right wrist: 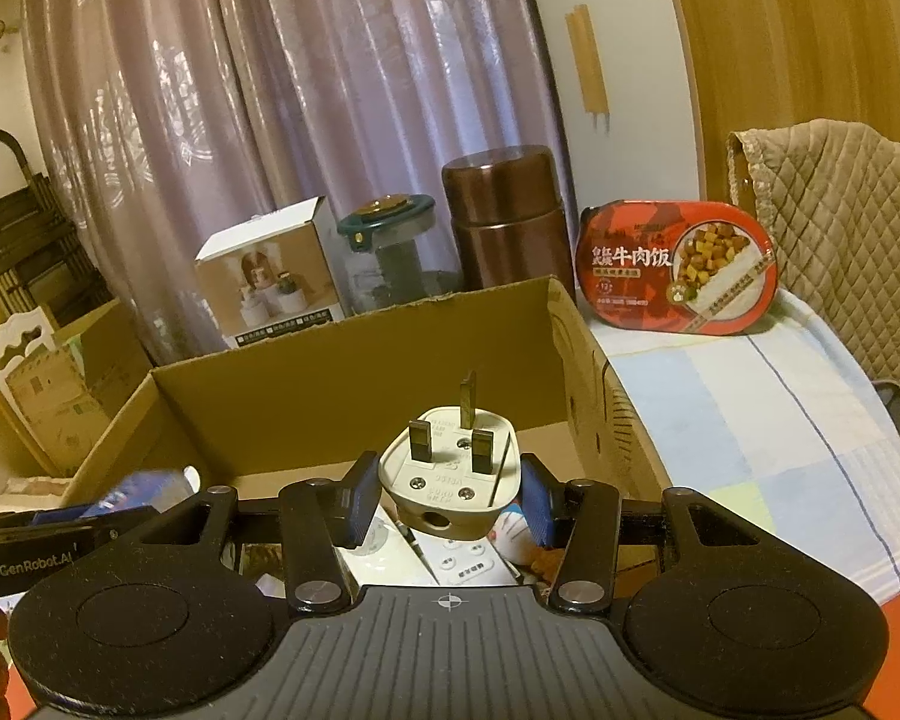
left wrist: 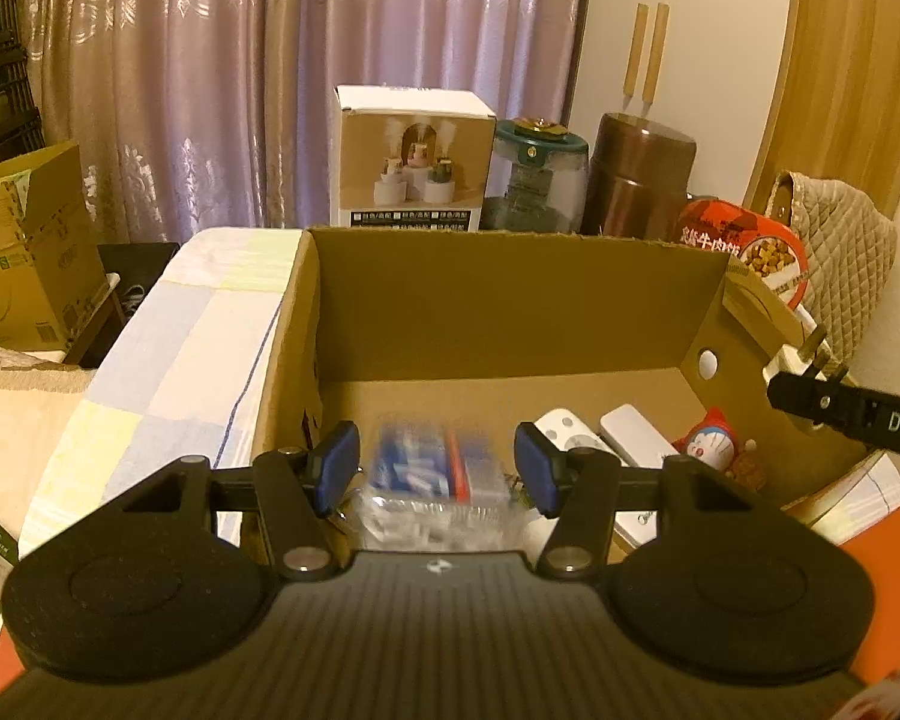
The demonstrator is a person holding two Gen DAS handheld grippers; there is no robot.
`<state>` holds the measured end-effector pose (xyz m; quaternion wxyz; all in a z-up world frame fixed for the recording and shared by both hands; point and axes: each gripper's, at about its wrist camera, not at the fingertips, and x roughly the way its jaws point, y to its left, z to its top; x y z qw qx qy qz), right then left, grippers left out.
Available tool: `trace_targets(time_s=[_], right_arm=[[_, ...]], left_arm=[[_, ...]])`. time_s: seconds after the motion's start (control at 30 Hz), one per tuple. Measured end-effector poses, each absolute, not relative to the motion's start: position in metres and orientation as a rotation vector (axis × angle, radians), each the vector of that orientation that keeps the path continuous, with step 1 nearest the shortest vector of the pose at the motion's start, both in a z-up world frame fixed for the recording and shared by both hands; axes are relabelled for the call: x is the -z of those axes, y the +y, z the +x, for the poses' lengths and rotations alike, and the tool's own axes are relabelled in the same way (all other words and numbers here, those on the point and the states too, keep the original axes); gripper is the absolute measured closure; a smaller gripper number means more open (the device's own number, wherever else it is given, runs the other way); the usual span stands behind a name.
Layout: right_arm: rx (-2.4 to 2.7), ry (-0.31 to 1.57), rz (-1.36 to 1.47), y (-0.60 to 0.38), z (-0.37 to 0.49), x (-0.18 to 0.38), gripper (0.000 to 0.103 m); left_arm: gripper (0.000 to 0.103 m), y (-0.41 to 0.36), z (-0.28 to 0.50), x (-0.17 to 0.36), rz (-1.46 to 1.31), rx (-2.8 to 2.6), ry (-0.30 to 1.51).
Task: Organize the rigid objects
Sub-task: 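Lower the toothpick box into the box and open the left gripper while the right gripper releases the plug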
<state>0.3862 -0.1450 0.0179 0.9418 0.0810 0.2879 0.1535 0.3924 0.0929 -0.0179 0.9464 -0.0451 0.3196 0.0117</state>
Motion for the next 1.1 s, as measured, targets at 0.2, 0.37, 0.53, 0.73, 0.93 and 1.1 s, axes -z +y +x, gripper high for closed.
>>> trace_targets(time_s=[0.2, 0.37, 0.53, 0.73, 0.93, 1.1], right_arm=[[-0.312, 0.591, 0.17, -0.146, 0.3861, -0.0167, 0.057], [-0.307, 0.598, 0.184, -0.1497, 0.3875, -0.0162, 0.057], [-0.31, 0.608, 0.189, -0.1504, 0.3879, -0.0155, 0.057], [-0.309, 0.607, 0.188, -0.1504, 0.3877, -0.0151, 0.057], [-0.309, 0.61, 0.187, -0.15, 0.3877, -0.0142, 0.057], [-0.309, 0.609, 0.187, -0.1499, 0.3879, -0.0146, 0.057]], left_arm=[[0.05, 0.0936, 0.3914, 0.0136, -0.095, -0.026, 0.639], [0.05, 0.0911, 0.3908, 0.012, -0.093, -0.02, 0.636], [0.05, 0.086, 0.3903, 0.0113, -0.078, -0.011, 0.637], [0.05, 0.0857, 0.3889, 0.0098, -0.076, -0.006, 0.636], [0.05, 0.0846, 0.3893, 0.0092, -0.074, -0.003, 0.637], [0.05, 0.0839, 0.3893, 0.0085, -0.075, -0.002, 0.637]])
